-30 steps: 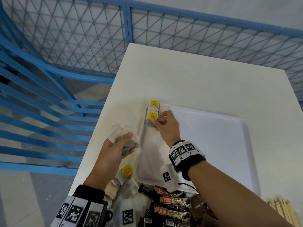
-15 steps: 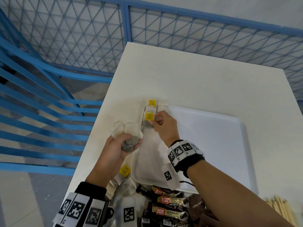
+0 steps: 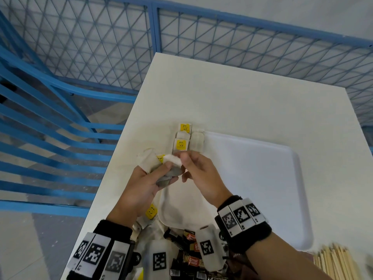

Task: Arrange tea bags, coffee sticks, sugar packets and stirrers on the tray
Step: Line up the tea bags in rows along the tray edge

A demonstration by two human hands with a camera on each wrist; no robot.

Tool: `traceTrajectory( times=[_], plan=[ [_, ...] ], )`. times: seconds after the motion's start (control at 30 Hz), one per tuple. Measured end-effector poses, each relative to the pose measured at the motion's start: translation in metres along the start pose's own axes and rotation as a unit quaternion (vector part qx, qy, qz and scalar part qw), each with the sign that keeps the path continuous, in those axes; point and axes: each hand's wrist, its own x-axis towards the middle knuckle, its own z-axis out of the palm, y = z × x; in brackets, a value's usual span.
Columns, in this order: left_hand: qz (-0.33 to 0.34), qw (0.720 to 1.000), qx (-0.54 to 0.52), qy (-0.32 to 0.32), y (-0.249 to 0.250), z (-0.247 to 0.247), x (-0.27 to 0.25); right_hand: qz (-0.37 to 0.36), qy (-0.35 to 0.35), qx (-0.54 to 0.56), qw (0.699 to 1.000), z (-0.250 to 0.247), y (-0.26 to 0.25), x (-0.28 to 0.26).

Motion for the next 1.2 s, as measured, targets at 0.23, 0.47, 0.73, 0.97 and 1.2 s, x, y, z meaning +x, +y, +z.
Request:
traceTrajectory(
  times=[0.23,0.47,0.73,0.97,1.2],
  plan=[
    [0.001,1.0,0.025,0.002,-0.003,0.002,0.003,0.004,0.046,-0.028,0.999,-0.007,0.008,-0.01],
    [0.01,0.999,0.032,0.032,-0.008,0.003,0.003,0.035,0.078,0.033,0.996,-0.018,0.005,-0.009],
    [0.004,0.996,0.079,0.041,-0.013,0.005,0.005,0.075,0.032,0.048,0.995,-0.022,0.013,-0.011],
    [-0.028,0.996,-0.022,0.078,-0.009,-0.002,0.002,0.093,0.207,0.006,0.974,-0.044,0.022,0.019],
    [-0.035,0.996,-0.024,0.073,-0.007,-0.003,-0.002,0.057,0.247,-0.089,0.963,-0.041,0.034,0.046]
  ],
)
